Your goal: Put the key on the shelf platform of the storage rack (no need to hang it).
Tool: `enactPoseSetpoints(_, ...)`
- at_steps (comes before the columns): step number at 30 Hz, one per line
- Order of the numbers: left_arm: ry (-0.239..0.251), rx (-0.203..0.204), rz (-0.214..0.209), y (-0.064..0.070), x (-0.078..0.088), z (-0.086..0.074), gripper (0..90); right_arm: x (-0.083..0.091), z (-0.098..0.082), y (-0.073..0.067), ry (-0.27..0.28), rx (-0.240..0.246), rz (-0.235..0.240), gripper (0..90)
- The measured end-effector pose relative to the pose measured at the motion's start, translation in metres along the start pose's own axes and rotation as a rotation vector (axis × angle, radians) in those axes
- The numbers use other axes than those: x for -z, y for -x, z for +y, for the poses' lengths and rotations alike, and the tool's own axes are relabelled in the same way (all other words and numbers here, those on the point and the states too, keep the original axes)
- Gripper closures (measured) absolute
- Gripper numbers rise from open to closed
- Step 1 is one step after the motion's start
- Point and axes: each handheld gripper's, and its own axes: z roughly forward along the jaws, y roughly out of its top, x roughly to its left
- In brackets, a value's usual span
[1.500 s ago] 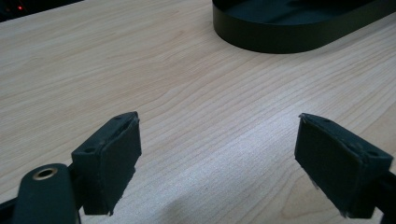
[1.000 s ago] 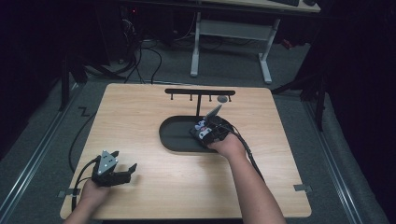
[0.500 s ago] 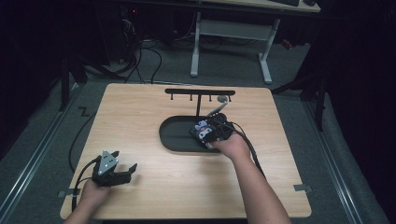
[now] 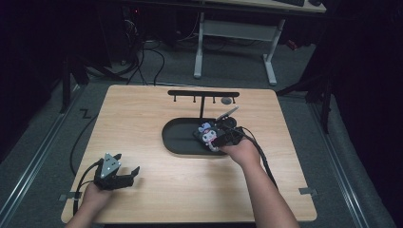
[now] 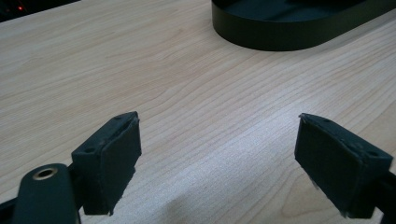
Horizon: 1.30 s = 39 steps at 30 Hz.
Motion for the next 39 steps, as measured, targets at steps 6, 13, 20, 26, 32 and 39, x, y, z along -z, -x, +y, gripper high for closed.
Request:
enactPoseSetpoints(6,-0.001,-0.003,-0.002,0.000,0.000,0.000,15.4,-0.002,-0.010,0.000,0.003,0.002,0.011,28.0)
enactPoseSetpoints(13,-0.001,-0.003,-0.001,0.000,0.000,0.000,15.4,0.000,-0.021,0.001,0.026,-0.010,0.023,28.1)
enactPoseSetpoints(20,-0.002,-0.006,0.001,0.001,0.000,0.000,15.4,0.004,-0.039,0.002,0.079,-0.011,0.015,27.6)
enactPoseSetpoints(26,-0.004,-0.009,0.002,0.001,-0.001,0.000,15.4,0.004,-0.058,0.001,0.119,-0.012,0.008,26.7)
enactPoseSetpoints(32,-0.007,-0.012,0.001,0.001,-0.001,0.000,15.4,0.001,-0.081,-0.003,0.173,-0.004,0.007,25.8)
enactPoseSetpoints(39,-0.008,-0.014,0.003,0.001,-0.001,0.000,15.4,-0.006,-0.115,-0.011,0.256,0.005,-0.001,23.6)
